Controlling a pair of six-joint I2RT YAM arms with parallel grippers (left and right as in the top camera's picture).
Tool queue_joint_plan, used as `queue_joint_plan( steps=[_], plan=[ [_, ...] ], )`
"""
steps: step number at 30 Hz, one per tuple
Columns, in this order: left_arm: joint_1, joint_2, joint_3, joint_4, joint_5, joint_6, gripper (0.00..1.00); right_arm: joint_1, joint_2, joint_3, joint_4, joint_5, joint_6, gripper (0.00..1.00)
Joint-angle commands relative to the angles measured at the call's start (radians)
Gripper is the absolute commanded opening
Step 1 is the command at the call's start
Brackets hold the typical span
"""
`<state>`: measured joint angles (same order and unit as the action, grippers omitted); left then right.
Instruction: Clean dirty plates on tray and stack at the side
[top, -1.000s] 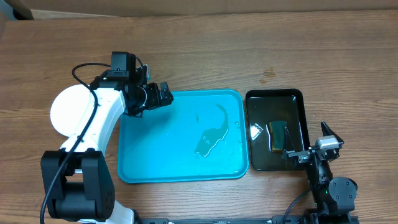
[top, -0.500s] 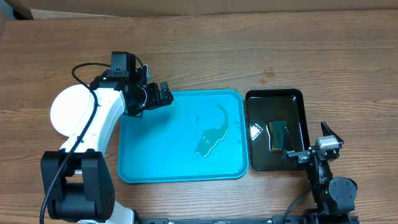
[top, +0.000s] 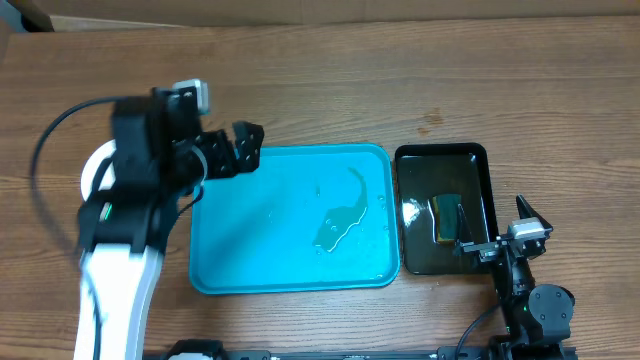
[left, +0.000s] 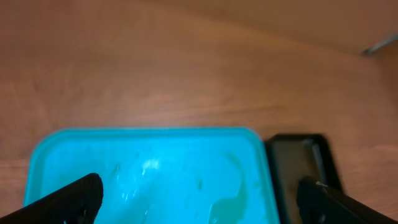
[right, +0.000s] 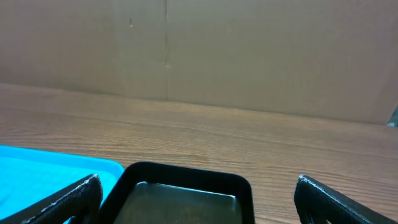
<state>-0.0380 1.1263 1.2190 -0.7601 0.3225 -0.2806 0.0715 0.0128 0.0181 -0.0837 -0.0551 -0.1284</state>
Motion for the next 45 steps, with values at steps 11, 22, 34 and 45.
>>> queue_joint_plan(
  steps=[11,22,34,45],
  plan=[
    [-0.002,-0.561,-0.095,0.001,-0.008,0.026,1.00,-0.006,-0.010,-0.010,0.003,0.001,-0.003,1.00],
    [-0.002,-0.991,-0.550,0.108,-0.128,0.026,1.00,-0.006,-0.010,-0.010,0.003,0.001,-0.003,1.00],
    [0.030,-1.123,-0.905,0.973,-0.306,-0.077,1.00,-0.006,-0.010,-0.010,0.003,0.001,-0.003,1.00],
    [0.089,-1.123,-1.123,0.989,-0.393,-0.173,1.00,-0.006,-0.010,-0.010,0.003,0.001,-0.003,1.00]
  ],
)
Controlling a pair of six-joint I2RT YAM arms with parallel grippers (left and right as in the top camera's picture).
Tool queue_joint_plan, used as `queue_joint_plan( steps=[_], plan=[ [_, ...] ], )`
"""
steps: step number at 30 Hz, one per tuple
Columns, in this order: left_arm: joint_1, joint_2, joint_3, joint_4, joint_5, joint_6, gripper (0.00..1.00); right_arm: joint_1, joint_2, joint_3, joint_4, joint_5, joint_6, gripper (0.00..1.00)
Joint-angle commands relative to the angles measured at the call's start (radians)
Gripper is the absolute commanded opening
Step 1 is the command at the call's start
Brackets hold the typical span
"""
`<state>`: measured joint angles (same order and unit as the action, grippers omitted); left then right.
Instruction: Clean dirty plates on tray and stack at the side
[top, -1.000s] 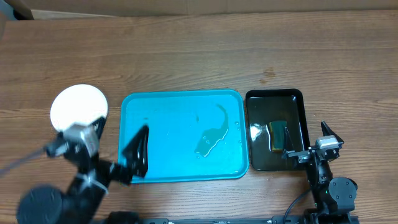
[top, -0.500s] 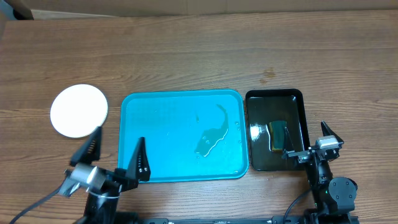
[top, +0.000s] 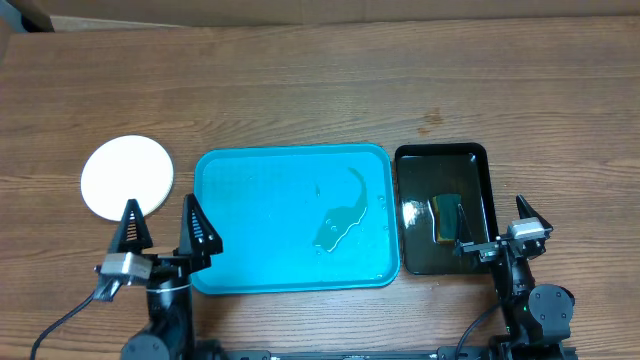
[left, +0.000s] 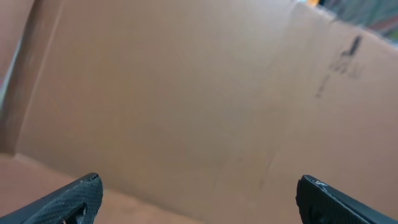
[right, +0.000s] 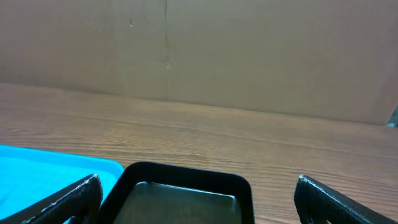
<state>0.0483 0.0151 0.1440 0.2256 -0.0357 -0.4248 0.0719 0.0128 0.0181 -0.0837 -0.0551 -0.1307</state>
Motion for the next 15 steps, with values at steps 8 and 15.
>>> queue_joint_plan(
  steps=[8,15],
  plan=[
    [0.003,-0.011,-0.139,-0.074,-0.036,-0.019,1.00,-0.006,-0.010,-0.010,0.003,0.001,-0.001,1.00],
    [0.003,-0.011,-0.139,-0.293,-0.049,0.099,1.00,-0.006,-0.010,-0.010,0.003,0.001,-0.001,1.00]
  ],
)
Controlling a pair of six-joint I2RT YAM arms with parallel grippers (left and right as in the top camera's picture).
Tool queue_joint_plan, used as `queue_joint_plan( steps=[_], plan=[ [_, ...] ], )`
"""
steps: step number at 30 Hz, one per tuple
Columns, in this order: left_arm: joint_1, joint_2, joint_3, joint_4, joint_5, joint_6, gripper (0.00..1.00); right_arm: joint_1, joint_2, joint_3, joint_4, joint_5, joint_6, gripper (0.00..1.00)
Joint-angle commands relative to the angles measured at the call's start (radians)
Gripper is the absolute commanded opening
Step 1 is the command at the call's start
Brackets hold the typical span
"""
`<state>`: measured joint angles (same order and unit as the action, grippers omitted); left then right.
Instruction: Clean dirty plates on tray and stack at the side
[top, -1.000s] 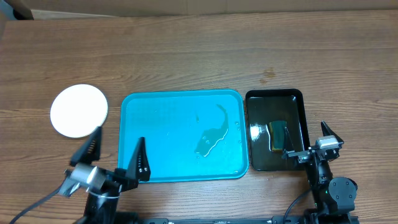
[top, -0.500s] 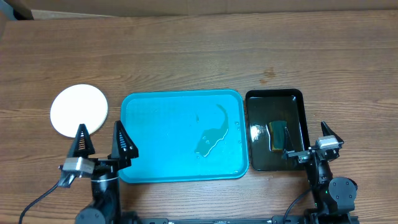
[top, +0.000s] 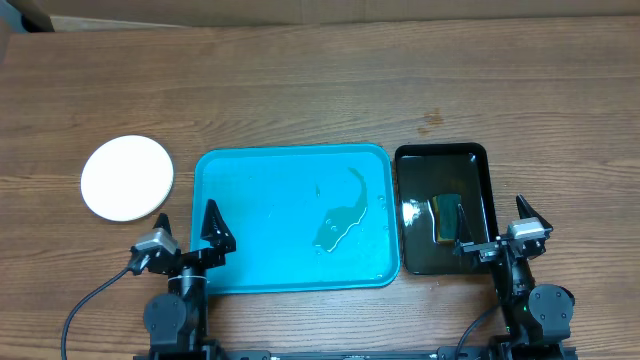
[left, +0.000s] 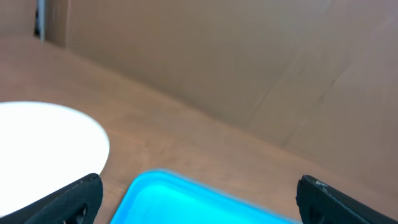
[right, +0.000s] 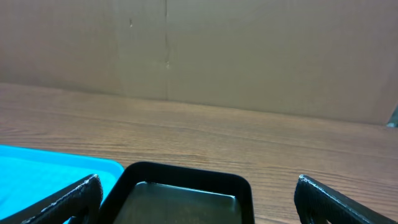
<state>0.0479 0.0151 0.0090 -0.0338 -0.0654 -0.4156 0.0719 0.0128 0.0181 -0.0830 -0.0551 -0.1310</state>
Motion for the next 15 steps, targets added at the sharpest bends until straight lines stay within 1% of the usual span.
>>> queue_joint_plan(
  steps=[1,5,7,10,15],
  plan=[
    [0.004,-0.011,-0.004,-0.038,-0.011,0.138,1.00,-0.006,-0.010,-0.010,0.002,0.001,-0.001,1.00],
    [0.003,-0.011,-0.004,-0.042,0.045,0.364,1.00,-0.006,-0.010,-0.010,0.002,0.001,-0.001,1.00],
    [0.002,-0.011,-0.004,-0.044,0.066,0.433,1.00,-0.006,-0.010,-0.010,0.002,0.001,-0.001,1.00],
    [-0.016,-0.011,-0.004,-0.044,0.064,0.459,1.00,-0.006,-0.010,-0.010,0.002,0.001,-0.001,1.00],
    [-0.051,-0.011,-0.004,-0.043,0.063,0.457,1.00,-0.006,-0.010,-0.010,0.002,0.001,-0.001,1.00]
  ],
)
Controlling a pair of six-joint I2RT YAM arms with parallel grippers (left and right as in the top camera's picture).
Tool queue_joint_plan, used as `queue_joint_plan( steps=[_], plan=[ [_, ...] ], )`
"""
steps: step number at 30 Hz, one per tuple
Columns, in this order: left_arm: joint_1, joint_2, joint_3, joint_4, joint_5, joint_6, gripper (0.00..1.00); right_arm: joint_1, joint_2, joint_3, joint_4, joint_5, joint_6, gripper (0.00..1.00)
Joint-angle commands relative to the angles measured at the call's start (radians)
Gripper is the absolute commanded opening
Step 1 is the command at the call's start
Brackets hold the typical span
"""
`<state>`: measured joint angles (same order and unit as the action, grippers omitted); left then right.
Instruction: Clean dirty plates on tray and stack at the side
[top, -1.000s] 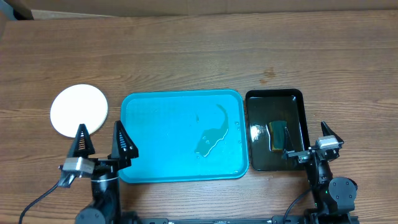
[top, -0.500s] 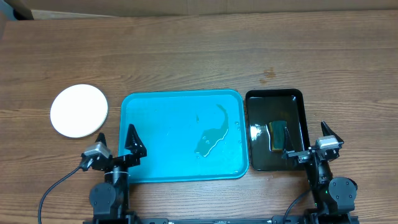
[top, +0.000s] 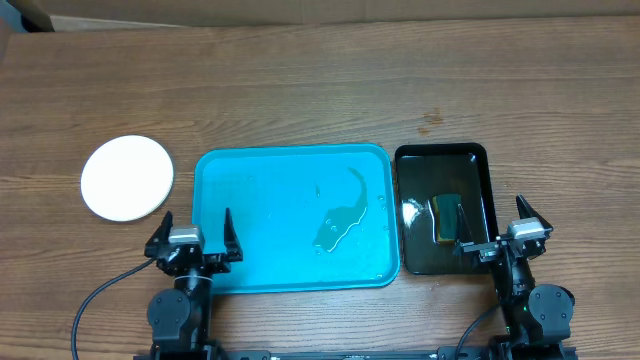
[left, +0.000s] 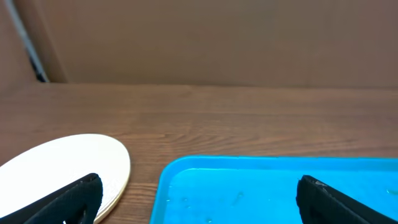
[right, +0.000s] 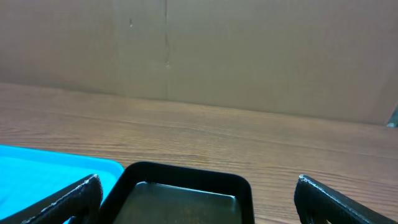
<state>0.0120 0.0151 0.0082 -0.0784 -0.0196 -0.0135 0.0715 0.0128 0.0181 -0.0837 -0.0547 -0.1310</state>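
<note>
A single white plate (top: 126, 178) lies on the wood left of the blue tray (top: 260, 200); the left wrist view shows the plate (left: 62, 167) beside the tray's corner (left: 186, 171). No plates are on the tray, only a greenish wet smear (top: 340, 215). My left gripper (top: 193, 238) stands open and empty at the tray's near left corner. My right gripper (top: 505, 232) stands open and empty at the near right of the black tray (top: 479, 160), which holds a sponge (top: 447, 218).
A brown cardboard wall (right: 249, 50) stands behind the table's far edge. The black tray's rim (right: 186, 169) lies just ahead of my right fingers (right: 62, 199), next to the blue tray's edge (right: 56, 168). Bare wood surrounds both trays.
My left gripper has turned from facing left toward the plate to facing straight ahead, and sits slightly further right at the tray's near left corner. The right arm, plate and trays are unchanged.
My left arm was stretched out over the plate at the tray's far left corner, gripper open. Then it was back at the near edge left of the tray, the plate lying uncovered. It has since shifted right and squared up. The right arm never moved.
</note>
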Motion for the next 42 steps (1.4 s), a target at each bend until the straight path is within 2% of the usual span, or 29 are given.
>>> queue_joint_plan(
  steps=[1,9,42],
  plan=[
    [-0.016,-0.011,-0.003,0.001,0.019,0.054,1.00,-0.006,-0.010,-0.010,0.003,0.000,-0.001,1.00],
    [-0.015,-0.011,-0.003,0.002,0.020,-0.033,1.00,-0.006,-0.010,-0.010,0.003,0.000,-0.001,1.00],
    [-0.013,-0.011,-0.003,0.001,0.019,-0.032,1.00,-0.006,-0.010,-0.010,0.003,0.000,-0.001,1.00]
  ],
)
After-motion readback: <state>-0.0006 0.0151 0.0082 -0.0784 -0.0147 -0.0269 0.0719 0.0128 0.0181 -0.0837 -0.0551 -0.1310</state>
